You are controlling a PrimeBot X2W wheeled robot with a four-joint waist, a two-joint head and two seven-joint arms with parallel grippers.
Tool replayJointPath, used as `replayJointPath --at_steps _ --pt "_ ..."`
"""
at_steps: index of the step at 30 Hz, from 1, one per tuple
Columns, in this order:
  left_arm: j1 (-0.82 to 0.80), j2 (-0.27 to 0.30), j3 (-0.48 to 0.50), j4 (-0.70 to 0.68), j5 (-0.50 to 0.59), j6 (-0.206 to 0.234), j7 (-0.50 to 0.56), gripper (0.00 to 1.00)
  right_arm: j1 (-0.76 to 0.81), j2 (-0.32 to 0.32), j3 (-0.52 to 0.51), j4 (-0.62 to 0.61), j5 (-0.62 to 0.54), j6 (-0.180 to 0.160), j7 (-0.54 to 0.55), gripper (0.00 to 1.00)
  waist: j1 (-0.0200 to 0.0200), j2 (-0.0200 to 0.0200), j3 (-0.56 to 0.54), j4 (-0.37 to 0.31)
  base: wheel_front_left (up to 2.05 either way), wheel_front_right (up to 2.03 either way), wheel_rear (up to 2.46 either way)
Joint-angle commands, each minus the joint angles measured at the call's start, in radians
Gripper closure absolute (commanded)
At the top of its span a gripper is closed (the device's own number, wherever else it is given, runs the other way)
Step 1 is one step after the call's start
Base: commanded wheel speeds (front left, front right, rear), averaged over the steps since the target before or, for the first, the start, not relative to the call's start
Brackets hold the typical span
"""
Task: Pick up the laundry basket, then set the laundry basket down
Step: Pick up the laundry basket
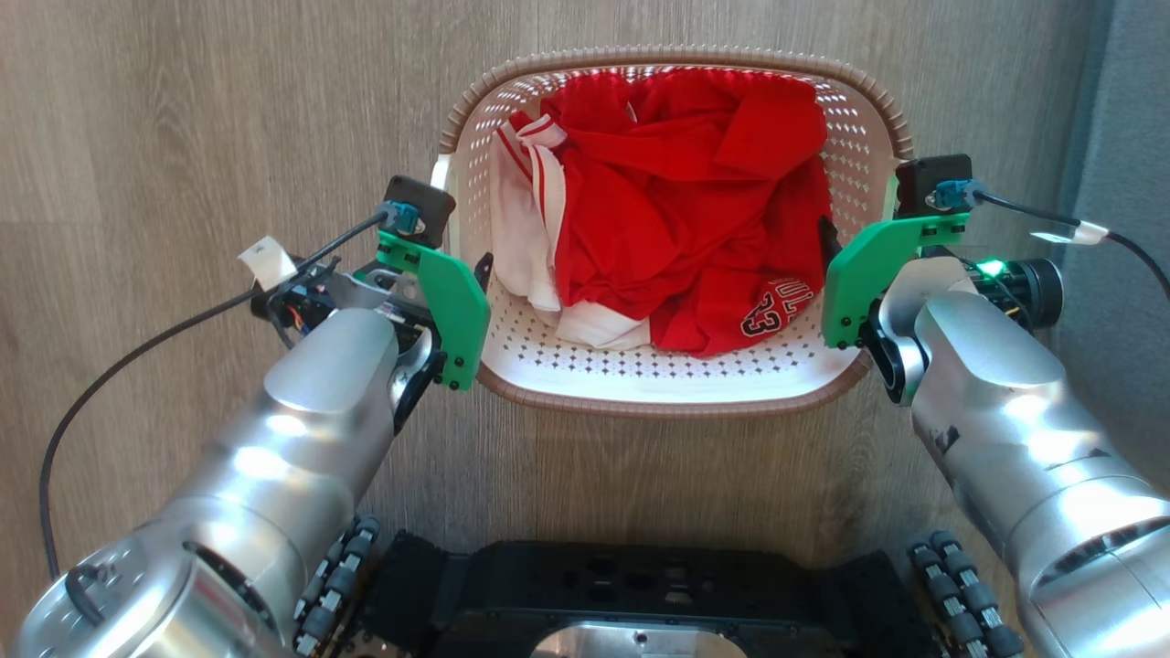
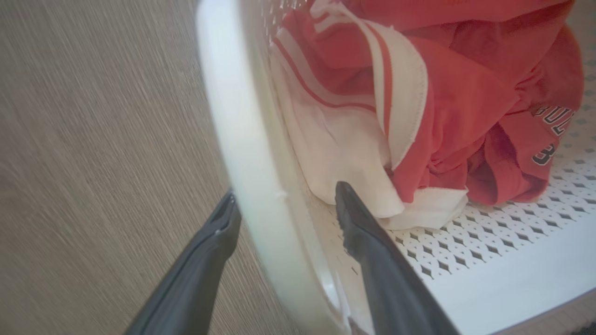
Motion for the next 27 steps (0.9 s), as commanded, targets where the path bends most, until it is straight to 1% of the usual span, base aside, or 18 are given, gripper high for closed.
replayJointPath --at_steps 1,5,6,7,8,14,20,27 --pt "0.002 0.022 -0.001 -0.01 -0.012 0.005 0.001 0.0 0.032 0.017 0.017 0.002 0.006 0.006 -0.002 0.0 0.0 0.0 0.002 0.001 0.0 0.0 0.0" --pt "-0.001 0.022 -0.024 -0.015 -0.038 0.007 0.005 0.0 0.035 0.017 0.027 0.001 0.017 0.006 0.013 0.0 0.0 0.0 0.006 0.005 0.0 0.0 0.0" --pt "0.0 0.022 -0.03 -0.017 -0.046 0.003 0.012 0.28 0.039 0.017 0.031 -0.006 0.026 0.006 0.02 0.32 0.0 0.0 0.007 0.006 0.0 0.0 0.0" --pt "0.001 0.022 -0.036 -0.018 -0.055 -0.001 0.019 0.85 0.04 0.017 0.032 -0.01 0.032 0.006 0.02 0.94 0.0 0.0 0.007 0.006 0.0 0.0 0.0" --pt "0.0 0.022 -0.042 -0.02 -0.062 -0.003 0.022 1.0 0.042 0.017 0.038 -0.012 0.035 0.006 0.028 1.0 0.0 0.0 0.008 0.007 0.0 0.0 0.0" --pt "-0.007 0.022 -0.071 -0.023 -0.099 -0.004 0.013 1.0 0.038 0.017 0.053 -0.006 0.044 0.006 0.032 1.0 0.0 0.0 0.01 0.011 0.0 0.0 0.0" --pt "-0.002 0.022 -0.108 -0.034 -0.149 -0.024 0.033 1.0 0.037 0.017 0.063 0.011 0.04 0.006 0.033 1.0 0.0 0.0 -0.003 0.015 0.0 0.0 0.0" --pt "0.006 0.022 -0.158 -0.051 -0.172 -0.039 0.041 1.0 0.051 0.017 0.092 0.019 0.037 0.006 0.083 1.0 0.0 0.0 -0.046 0.016 0.0 0.0 0.0"
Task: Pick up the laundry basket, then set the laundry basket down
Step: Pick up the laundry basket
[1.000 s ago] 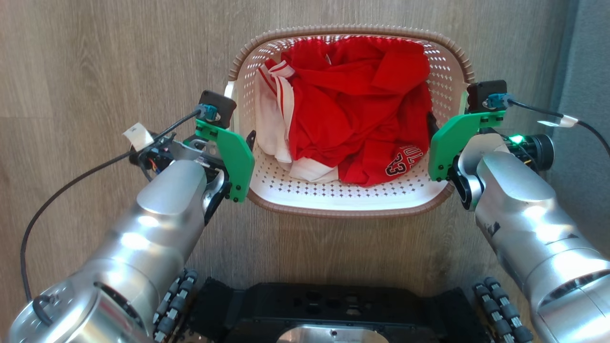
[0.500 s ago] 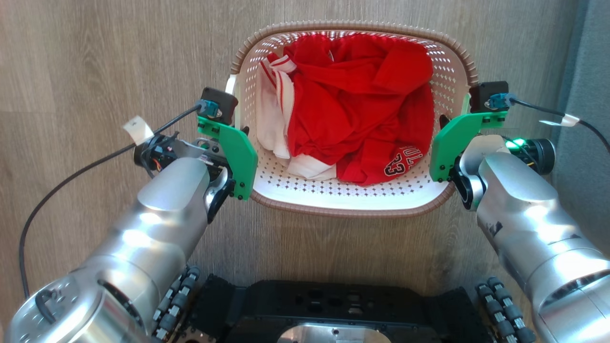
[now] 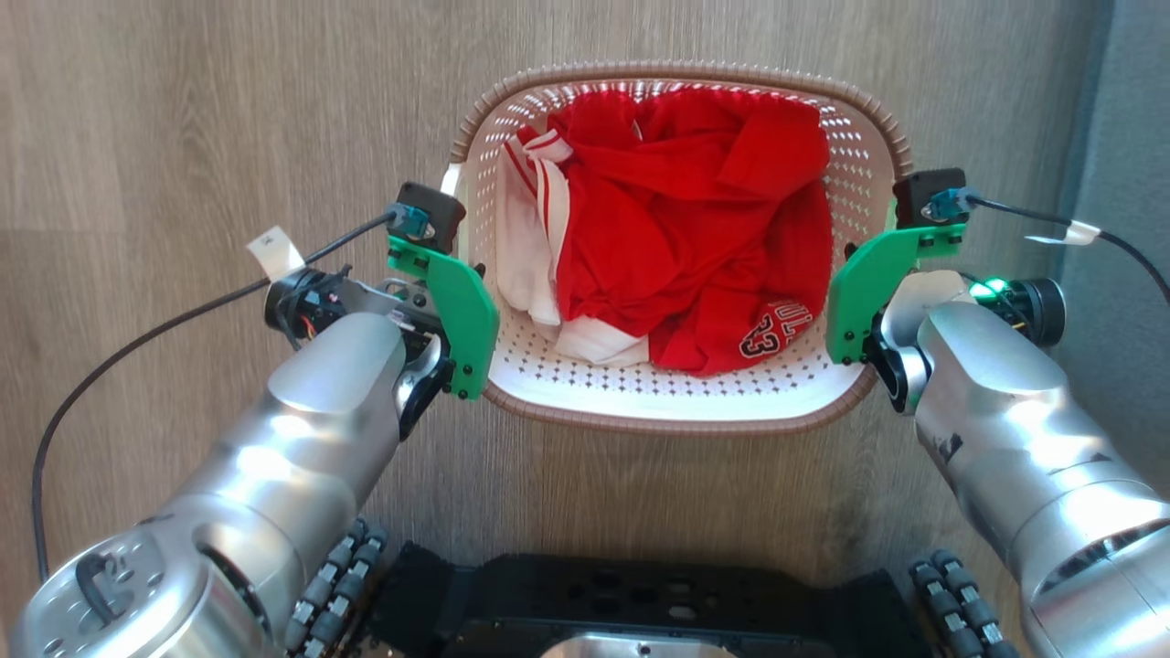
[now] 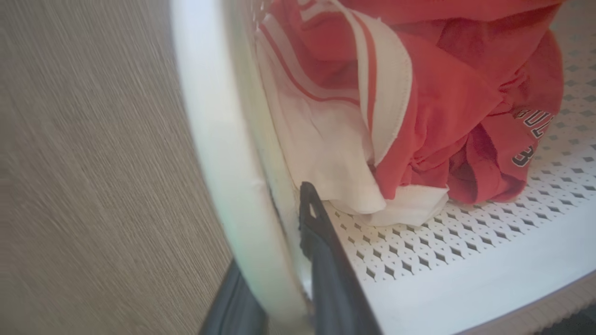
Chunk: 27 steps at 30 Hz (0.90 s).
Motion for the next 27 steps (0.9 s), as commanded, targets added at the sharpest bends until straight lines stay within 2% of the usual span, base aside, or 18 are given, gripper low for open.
replayJointPath --at_steps 1,6,15,19,27 --pt "0.019 0.017 -0.01 -0.025 0.001 -0.017 -0.001 1.0 0.053 0.022 0.033 -0.006 -0.015 0.006 0.004 1.0 0.0 -0.0001 -0.015 -0.001 0.0 0.0 0.0" --pt "0.029 0.017 -0.039 -0.032 -0.017 -0.023 0.038 1.0 0.073 0.022 0.073 -0.019 -0.008 0.006 0.075 1.0 0.0 -0.0001 -0.071 -0.003 0.0 0.0 0.0" --pt "0.069 0.018 -0.076 -0.096 -0.029 -0.024 0.183 1.0 0.125 0.021 0.155 -0.072 0.047 0.006 0.23 1.0 0.0 -0.0001 -0.205 -0.013 0.0 0.0 0.0" --pt "0.086 0.03 -0.08 -0.113 -0.011 -0.024 0.205 1.0 0.144 0.014 0.181 -0.076 0.071 0.006 0.299 1.0 0.0 -0.0001 -0.266 -0.016 0.0 0.0 0.0" --pt "0.149 0.07 -0.081 -0.158 0.003 -0.024 0.256 1.0 0.195 0.011 0.208 -0.116 0.142 0.006 0.362 1.0 0.0 -0.0001 -0.397 -0.024 0.0 0.0 0.0"
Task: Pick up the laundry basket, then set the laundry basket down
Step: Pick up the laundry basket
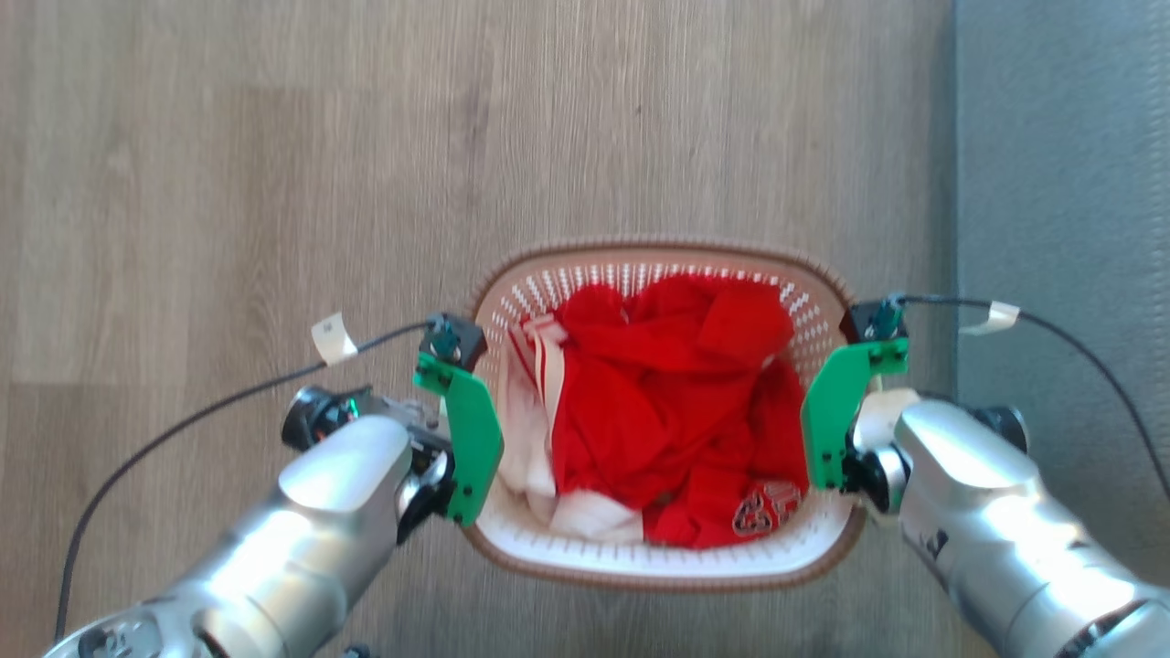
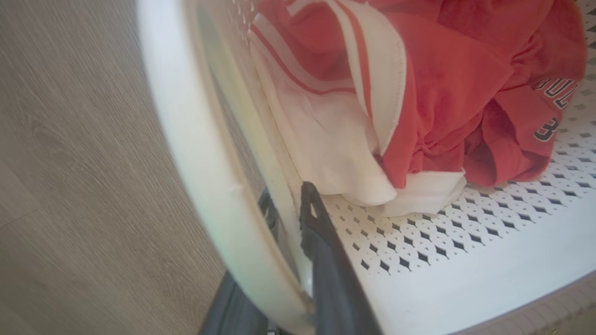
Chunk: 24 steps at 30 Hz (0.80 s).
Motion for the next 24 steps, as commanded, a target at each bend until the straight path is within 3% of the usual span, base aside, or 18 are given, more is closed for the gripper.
replayJointPath --at_steps 1,24 --pt "0.006 0.013 -0.001 -0.04 0.027 -0.016 0.008 1.0 0.045 0.03 0.04 -0.033 0.003 0.006 0.016 1.0 0.0001 -0.0001 -0.065 -0.005 0.0 0.0 0.0" --pt "0.122 0.129 -0.001 -0.251 0.018 -0.016 0.135 1.0 0.154 0.011 0.117 -0.176 0.091 0.006 0.074 1.0 0.0001 -0.0001 -0.332 -0.014 0.0 0.0 0.0"
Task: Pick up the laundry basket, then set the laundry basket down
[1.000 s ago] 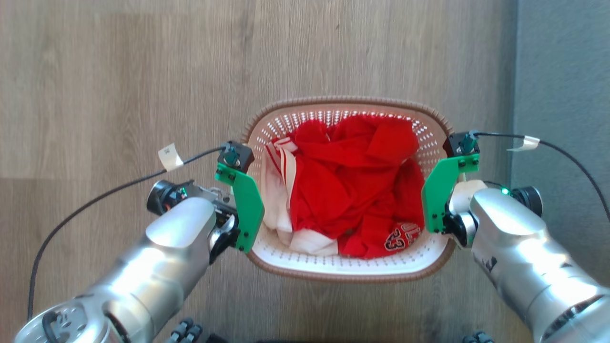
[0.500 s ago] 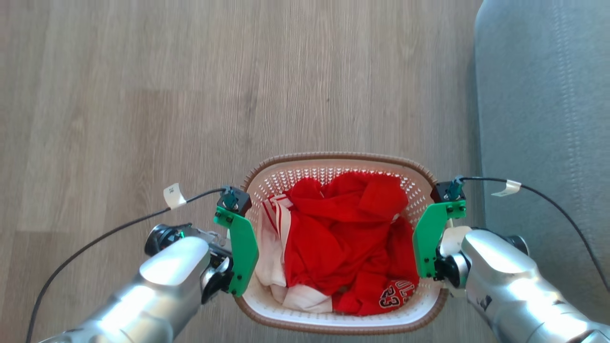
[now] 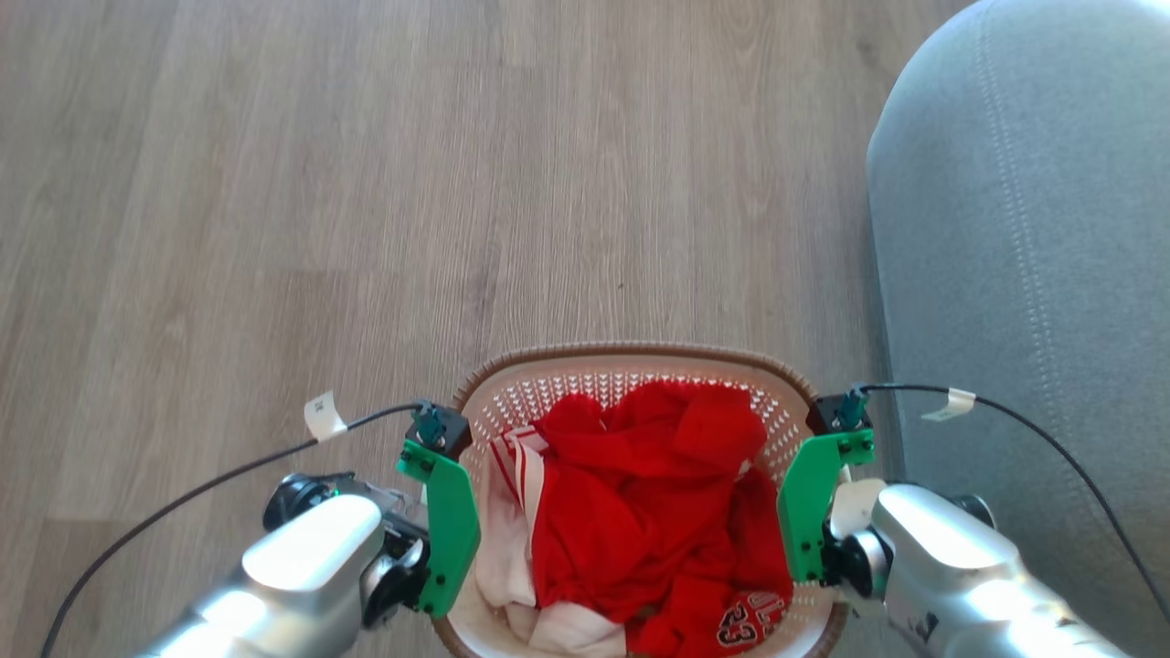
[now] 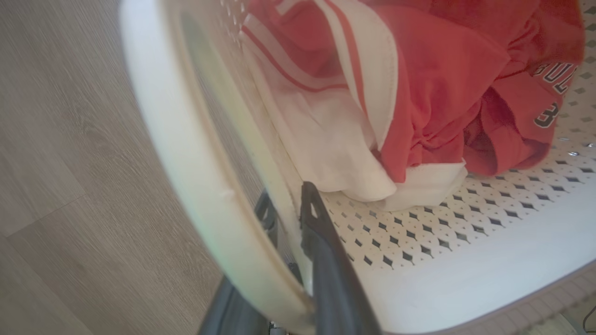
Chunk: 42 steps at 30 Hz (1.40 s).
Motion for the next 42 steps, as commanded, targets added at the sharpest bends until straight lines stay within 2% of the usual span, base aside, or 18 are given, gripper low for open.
replayJointPath --at_steps 1,14,42 --pt "-0.024 0.0 0.002 -0.058 0.023 -0.017 0.006 1.0 -0.002 0.024 0.029 -0.053 -0.005 0.008 -0.003 1.0 0.0001 0.0 -0.019 -0.002 0.0 0.0 0.0" --pt "0.074 0.05 0.002 -0.199 0.022 -0.017 0.083 1.0 0.068 0.021 0.038 -0.109 -0.01 0.008 0.015 1.0 0.0001 0.0 -0.108 0.003 0.0 0.0 0.0" --pt "0.094 0.058 0.002 -0.208 0.011 -0.017 0.097 1.0 0.112 0.013 -0.028 -0.172 -0.068 0.008 0.047 1.0 0.0001 0.0 -0.129 0.013 0.0 0.0 0.0"
